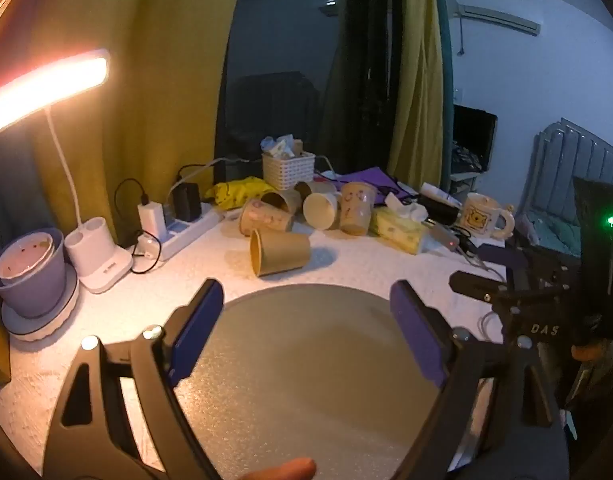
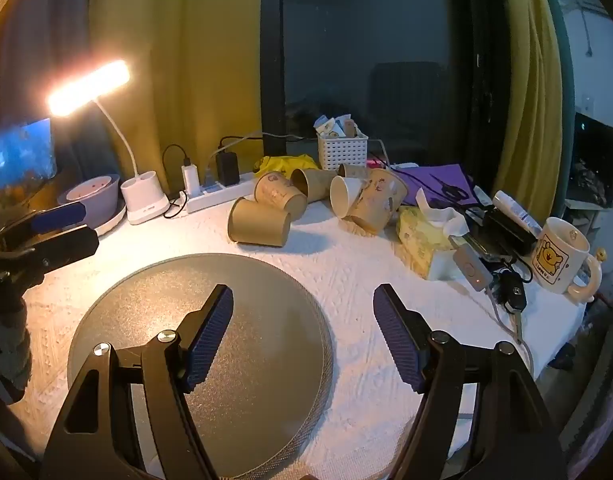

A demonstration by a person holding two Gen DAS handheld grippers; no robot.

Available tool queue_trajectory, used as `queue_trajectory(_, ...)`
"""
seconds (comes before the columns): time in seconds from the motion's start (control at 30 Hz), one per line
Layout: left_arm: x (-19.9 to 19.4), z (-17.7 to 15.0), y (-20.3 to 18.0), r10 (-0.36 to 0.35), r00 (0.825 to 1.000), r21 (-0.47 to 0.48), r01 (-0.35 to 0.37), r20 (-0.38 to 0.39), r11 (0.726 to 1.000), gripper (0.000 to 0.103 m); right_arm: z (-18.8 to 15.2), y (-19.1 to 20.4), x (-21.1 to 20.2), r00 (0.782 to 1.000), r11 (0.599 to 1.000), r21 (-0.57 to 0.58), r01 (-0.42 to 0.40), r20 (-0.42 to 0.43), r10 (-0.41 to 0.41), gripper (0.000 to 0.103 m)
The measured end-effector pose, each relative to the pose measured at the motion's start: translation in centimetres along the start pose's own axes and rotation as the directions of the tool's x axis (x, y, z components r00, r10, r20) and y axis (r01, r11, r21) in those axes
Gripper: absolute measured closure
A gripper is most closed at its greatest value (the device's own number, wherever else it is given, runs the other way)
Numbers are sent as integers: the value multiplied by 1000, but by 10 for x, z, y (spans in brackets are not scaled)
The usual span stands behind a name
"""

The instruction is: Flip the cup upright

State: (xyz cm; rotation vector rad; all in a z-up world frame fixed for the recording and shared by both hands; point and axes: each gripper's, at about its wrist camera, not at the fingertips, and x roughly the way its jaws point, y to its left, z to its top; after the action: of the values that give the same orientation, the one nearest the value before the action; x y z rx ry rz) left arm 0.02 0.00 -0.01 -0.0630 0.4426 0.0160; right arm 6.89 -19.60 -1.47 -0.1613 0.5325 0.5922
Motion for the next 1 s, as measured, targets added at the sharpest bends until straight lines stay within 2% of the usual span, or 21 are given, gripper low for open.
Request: queue_trajectory(1.0,0,-5,-5,-37,999,-24,37,-18,999,17,2,-1,-2,1000,1000,14,0,2,0,27)
